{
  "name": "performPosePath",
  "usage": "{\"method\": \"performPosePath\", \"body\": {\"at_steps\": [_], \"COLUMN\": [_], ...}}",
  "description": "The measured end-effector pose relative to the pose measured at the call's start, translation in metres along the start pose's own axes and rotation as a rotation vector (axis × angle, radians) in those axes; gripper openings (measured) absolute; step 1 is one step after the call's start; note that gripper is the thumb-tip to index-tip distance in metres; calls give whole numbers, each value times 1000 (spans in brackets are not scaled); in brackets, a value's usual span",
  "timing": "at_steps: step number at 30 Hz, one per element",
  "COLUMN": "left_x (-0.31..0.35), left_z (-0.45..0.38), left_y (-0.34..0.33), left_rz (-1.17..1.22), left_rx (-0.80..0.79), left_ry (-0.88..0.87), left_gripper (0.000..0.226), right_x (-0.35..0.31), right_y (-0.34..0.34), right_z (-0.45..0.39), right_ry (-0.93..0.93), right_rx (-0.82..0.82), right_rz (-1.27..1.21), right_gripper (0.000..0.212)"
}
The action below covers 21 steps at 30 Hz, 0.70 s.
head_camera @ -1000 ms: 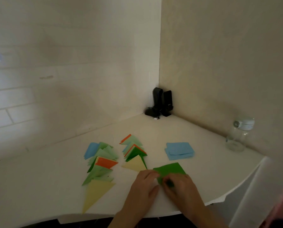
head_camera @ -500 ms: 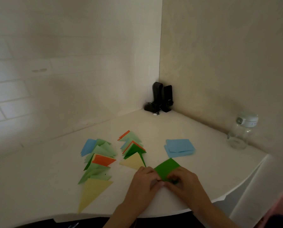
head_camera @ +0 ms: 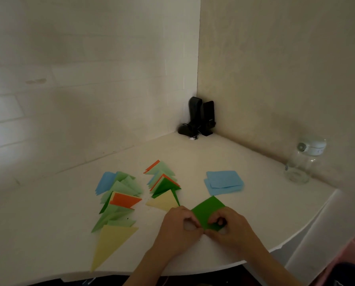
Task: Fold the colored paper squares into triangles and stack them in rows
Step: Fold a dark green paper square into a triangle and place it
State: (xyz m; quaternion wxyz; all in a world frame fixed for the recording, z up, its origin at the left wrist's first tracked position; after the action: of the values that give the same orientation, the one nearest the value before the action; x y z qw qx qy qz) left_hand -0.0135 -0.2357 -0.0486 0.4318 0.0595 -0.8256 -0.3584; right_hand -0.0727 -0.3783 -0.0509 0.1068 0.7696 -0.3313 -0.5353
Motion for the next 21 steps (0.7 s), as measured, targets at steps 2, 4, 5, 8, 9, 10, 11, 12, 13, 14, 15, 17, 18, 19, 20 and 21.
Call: {"method": "performPosePath", "body": {"at_steps": [2, 4, 5, 8, 9, 10, 11, 12, 13, 14, 15, 17, 18, 19, 20, 21], "left_x": [1, 0, 0, 1, 0, 1, 0, -1, -1, -2, -1, 6, 11, 16, 20, 24], "left_z": [-3, -3, -2, 1, 1, 1, 1, 1, 2, 4, 6, 9, 11, 12, 13, 14], "left_y": [0, 1, 2, 2, 2, 3, 3, 4, 5, 5, 6, 7, 8, 7, 7, 7], "left_rz": [7, 17, 28, 47, 51, 54, 53, 50, 44, 37, 26, -25, -78, -150, -230, -301], "left_rx": [-19, -30, -28, -39, -48, -56, -68, -86, -109, -129, -138, -131, -121, -113, -102, -87], "left_ry": [27, 40, 37, 35, 39, 37, 32, 24, 13, -1, -16, -63, -95, -128, -167, -208], "left_gripper": [22, 23, 20, 9, 9, 10, 11, 11, 14, 19, 23, 28, 32, 36, 39, 40], "right_x": [9, 15, 17, 17, 15, 11, 7, 4, 1, -2, -5, -9, -11, -12, -14, -17], "right_y": [-4, -9, -9, -6, -5, -3, -1, 1, 1, -1, -5, -12, -12, -12, -9, -5], "right_z": [-7, -13, -14, -12, -10, -8, -5, -3, 0, 3, 6, 10, 11, 12, 12, 11], "right_ry": [-97, -166, -182, -171, -147, -119, -90, -63, -41, -24, -6, 38, 57, 64, 71, 80], "right_rx": [-91, -220, -272, -402, -430, -434, -404, -344, -278, -224, -185, -147, -148, -165, -185, -204], "right_rz": [-12, 41, 65, 63, 51, 43, 47, 65, 90, 118, 153, 209, 210, 198, 175, 151], "right_gripper": [31, 33, 32, 29, 27, 22, 18, 18, 20, 20, 20, 18, 20, 22, 23, 23]}}
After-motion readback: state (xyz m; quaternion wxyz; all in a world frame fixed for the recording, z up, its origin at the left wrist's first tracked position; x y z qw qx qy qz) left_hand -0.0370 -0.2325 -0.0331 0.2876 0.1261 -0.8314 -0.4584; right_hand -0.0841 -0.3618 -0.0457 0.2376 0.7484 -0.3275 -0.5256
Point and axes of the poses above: each hand's wrist, its own z-axis away from the middle knuckle, its own y-axis out of the back of the hand, x = y × z, the point moved 8 cm from there along -z, towards the middle knuckle, and after that the axes turned 5 degrees about -z, right-handed, at the moved point
